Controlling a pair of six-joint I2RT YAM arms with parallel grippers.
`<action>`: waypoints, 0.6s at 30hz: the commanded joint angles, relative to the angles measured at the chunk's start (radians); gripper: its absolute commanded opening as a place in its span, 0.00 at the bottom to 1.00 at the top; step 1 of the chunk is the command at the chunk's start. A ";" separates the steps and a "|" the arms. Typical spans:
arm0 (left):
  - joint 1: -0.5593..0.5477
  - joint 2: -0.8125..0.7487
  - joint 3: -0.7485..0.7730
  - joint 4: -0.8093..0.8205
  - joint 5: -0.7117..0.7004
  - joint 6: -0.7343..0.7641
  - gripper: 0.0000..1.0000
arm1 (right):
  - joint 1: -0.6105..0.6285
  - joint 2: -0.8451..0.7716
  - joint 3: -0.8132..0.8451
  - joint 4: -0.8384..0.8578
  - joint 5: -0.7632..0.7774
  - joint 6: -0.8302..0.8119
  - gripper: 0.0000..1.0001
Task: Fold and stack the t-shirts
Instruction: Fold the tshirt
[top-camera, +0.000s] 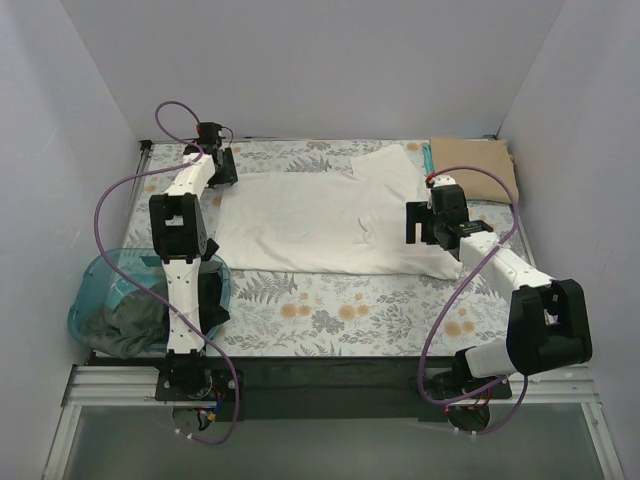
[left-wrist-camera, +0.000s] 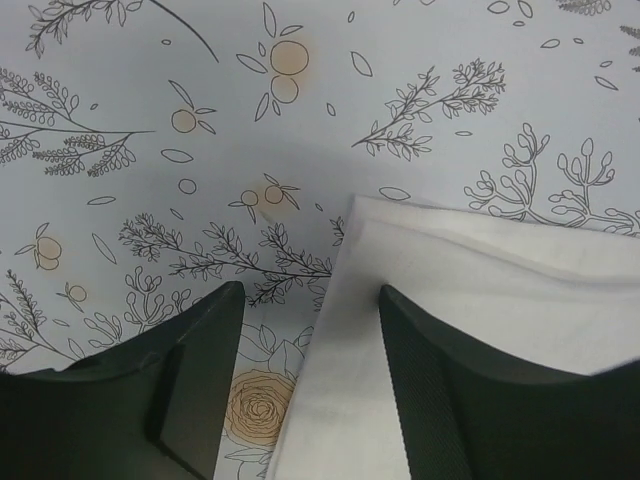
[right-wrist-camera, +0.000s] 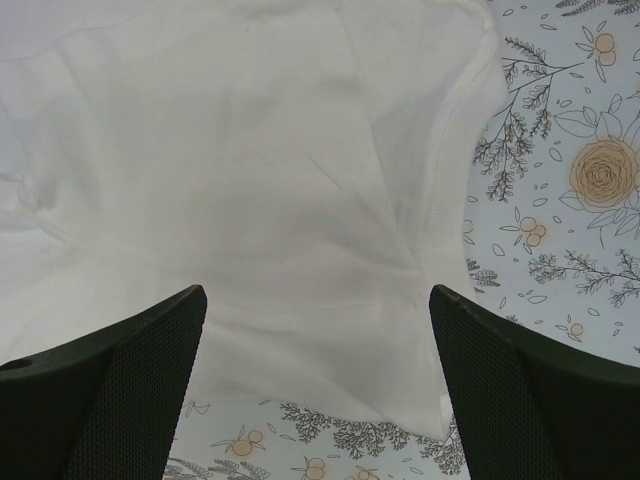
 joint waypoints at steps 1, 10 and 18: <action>0.005 -0.003 0.009 -0.038 -0.065 0.043 0.52 | -0.007 0.007 0.004 0.029 -0.011 -0.003 0.98; 0.010 -0.041 -0.014 0.011 -0.053 0.097 0.52 | -0.009 0.025 0.011 0.028 -0.008 -0.003 0.98; 0.010 -0.046 -0.001 0.047 -0.002 0.129 0.47 | -0.009 0.062 0.028 0.028 -0.011 -0.003 0.98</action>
